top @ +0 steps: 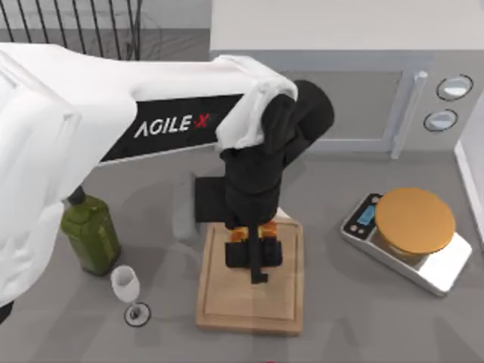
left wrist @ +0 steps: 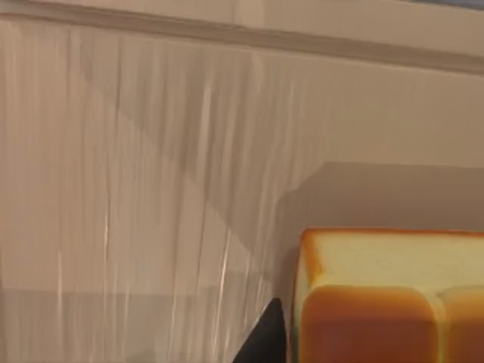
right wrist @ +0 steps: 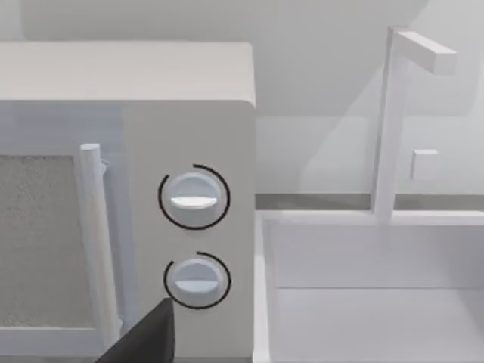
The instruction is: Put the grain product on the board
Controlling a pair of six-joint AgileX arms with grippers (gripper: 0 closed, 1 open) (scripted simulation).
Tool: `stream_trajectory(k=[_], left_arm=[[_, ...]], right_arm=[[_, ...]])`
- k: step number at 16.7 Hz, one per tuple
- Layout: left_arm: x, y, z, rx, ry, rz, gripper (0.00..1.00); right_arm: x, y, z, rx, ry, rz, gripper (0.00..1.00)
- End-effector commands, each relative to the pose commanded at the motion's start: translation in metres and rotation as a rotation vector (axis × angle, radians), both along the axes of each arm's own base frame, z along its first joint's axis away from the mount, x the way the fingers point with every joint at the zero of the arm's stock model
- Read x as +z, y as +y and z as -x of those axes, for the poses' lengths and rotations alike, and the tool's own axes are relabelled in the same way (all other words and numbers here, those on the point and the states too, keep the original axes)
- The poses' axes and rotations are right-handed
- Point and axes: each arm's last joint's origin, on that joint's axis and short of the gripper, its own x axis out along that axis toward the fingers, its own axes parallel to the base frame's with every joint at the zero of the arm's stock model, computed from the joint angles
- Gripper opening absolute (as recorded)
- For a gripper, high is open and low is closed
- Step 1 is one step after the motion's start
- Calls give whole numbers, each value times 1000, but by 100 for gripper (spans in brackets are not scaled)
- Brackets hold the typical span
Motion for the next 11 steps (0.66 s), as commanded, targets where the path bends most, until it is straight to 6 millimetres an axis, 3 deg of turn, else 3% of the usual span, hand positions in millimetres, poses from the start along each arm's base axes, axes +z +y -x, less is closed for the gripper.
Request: stream_trajectory(k=[5,11], left_arm=[[0,0,0,0,0,0,98],[0,0,0,0,0,0,100]], right_arm=[[0,0,0,0,0,0,100],[0,0,0,0,0,0,100]])
